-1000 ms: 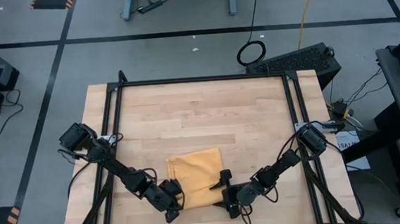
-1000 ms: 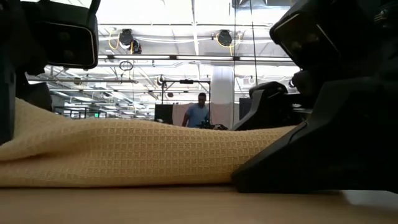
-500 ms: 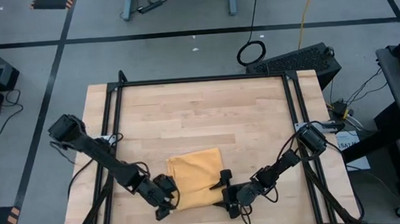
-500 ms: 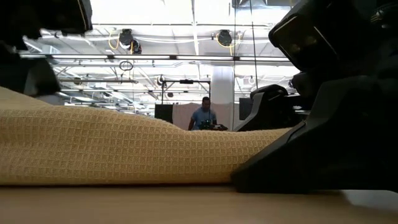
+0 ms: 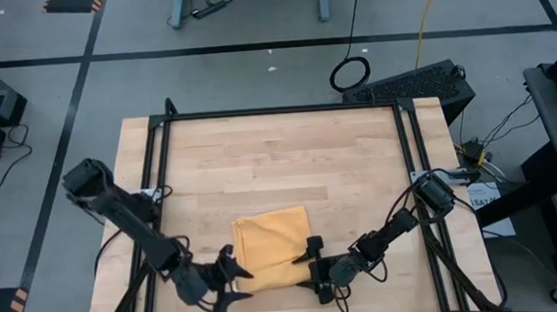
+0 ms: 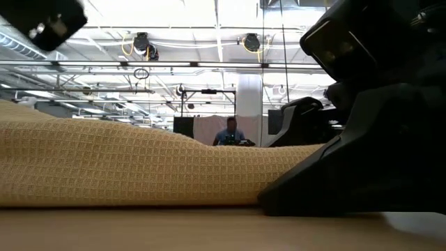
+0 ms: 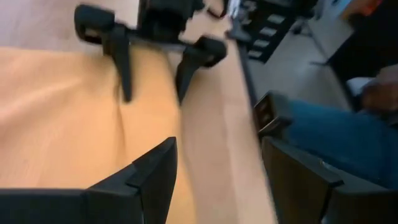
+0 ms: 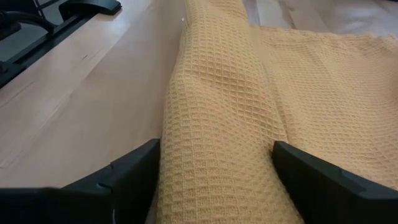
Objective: Roll towel
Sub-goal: Roll the folded yellow towel
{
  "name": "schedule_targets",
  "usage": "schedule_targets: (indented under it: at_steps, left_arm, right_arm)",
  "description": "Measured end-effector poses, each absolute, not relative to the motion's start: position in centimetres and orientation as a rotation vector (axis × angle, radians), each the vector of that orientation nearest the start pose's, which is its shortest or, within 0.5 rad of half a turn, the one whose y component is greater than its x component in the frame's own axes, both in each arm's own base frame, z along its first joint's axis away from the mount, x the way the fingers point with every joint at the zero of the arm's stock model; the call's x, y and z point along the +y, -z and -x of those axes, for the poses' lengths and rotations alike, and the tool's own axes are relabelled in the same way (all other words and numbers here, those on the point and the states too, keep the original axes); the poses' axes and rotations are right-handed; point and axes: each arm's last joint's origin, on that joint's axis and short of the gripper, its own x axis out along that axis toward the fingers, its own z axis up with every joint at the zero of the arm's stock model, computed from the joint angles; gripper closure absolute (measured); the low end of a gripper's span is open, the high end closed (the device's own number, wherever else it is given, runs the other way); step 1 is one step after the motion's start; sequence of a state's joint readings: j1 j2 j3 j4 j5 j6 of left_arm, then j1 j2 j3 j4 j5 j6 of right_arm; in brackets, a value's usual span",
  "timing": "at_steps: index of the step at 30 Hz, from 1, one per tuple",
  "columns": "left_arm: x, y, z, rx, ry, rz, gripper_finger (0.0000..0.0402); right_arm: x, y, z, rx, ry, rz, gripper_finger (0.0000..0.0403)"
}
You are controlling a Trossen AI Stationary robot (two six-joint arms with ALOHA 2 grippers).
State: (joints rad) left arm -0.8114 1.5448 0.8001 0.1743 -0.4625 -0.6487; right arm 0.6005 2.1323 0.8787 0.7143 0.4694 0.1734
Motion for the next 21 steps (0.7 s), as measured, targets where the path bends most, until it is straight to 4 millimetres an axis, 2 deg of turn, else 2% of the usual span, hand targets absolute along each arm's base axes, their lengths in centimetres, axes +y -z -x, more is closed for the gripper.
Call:
schedule_targets:
  at_steps: [5, 13, 17, 21]
  left_arm:
    - [-23.1, -15.9, -23.0, 0.582, 0.133, 0.256, 0.0164]
    - [-23.5, -12.3, -23.4, 0.630, 0.071, 0.190, 0.0164]
    - [-23.0, -11.1, -23.1, 0.674, -0.016, 0.130, 0.0164]
    - [-22.7, -11.4, -23.1, 0.644, -0.072, 0.114, 0.0164]
  right_arm:
    - [19.9, -6.5, -31.7, 0.473, -0.084, 0.104, 0.0103]
    - [19.9, -6.5, -31.7, 0.475, -0.078, 0.083, 0.0103]
    - [19.9, -6.5, -31.7, 0.475, -0.078, 0.080, 0.0103]
    - [19.9, -6.5, -31.7, 0.474, -0.078, 0.079, 0.0103]
